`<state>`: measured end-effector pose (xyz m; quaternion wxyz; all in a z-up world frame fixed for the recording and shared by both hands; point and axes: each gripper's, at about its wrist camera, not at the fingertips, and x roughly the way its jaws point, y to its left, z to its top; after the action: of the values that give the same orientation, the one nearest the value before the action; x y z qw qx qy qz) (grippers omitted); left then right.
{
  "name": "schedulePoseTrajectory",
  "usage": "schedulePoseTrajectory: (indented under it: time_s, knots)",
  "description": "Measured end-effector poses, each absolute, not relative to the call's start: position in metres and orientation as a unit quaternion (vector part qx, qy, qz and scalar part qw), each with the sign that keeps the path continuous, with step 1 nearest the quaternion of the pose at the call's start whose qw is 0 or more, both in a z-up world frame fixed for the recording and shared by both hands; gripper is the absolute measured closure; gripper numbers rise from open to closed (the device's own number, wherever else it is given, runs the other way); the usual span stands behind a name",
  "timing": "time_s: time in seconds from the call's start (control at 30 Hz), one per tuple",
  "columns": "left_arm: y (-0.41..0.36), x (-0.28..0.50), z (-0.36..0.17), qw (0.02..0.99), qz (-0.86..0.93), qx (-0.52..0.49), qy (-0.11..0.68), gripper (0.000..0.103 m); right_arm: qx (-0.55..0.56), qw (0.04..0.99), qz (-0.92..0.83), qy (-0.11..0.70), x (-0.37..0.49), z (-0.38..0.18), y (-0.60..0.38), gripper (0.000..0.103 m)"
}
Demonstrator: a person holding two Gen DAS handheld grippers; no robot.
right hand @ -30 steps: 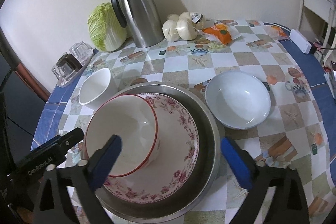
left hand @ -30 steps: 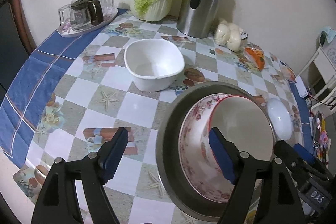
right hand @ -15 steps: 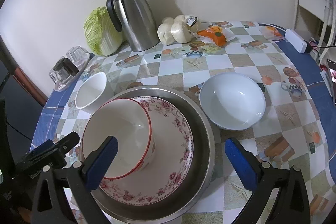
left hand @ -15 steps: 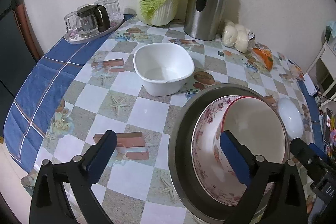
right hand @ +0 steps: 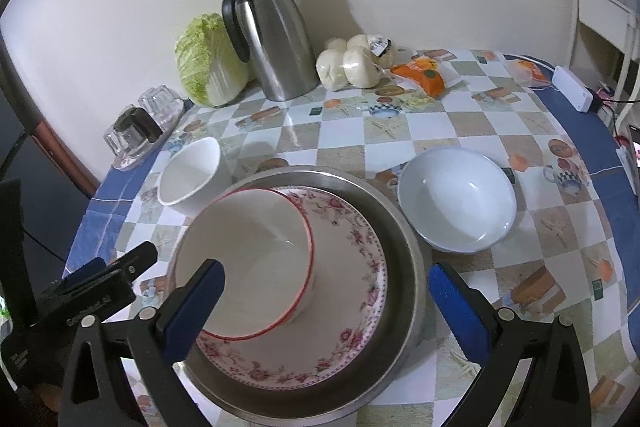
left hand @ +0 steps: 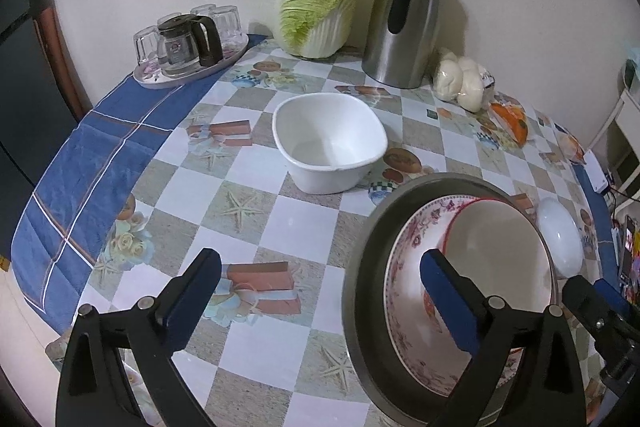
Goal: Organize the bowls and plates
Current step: 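Open both tools and release the red-rimmed bowl on the plate, then move both tools away from the basin toward the white tub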
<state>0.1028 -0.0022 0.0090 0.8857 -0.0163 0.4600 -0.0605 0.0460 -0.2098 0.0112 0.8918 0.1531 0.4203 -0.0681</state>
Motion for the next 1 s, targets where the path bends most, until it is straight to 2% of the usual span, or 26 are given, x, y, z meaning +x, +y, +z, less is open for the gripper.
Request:
schedulePoseTrajectory:
  time_s: [0.3,0.6,1.0]
  knots:
    - [0.028,0.11,0.018,0.897,-0.03,-0.037,0.44,0.003,0.182,0.886,-0.094,0.416,0.042,0.015,-0.207,0.0]
    - [0.068,0.128,0.018,0.898,0.006,-0.069,0.434,0.003,0.159,0.893,-0.125,0.403,0.042,0.022,-0.199,0.0]
    - [0.099,0.137,0.026,0.926,0.018,-0.114,0.359,0.003,0.121,0.895,-0.159,0.398,0.048,0.038,-0.171,0.0]
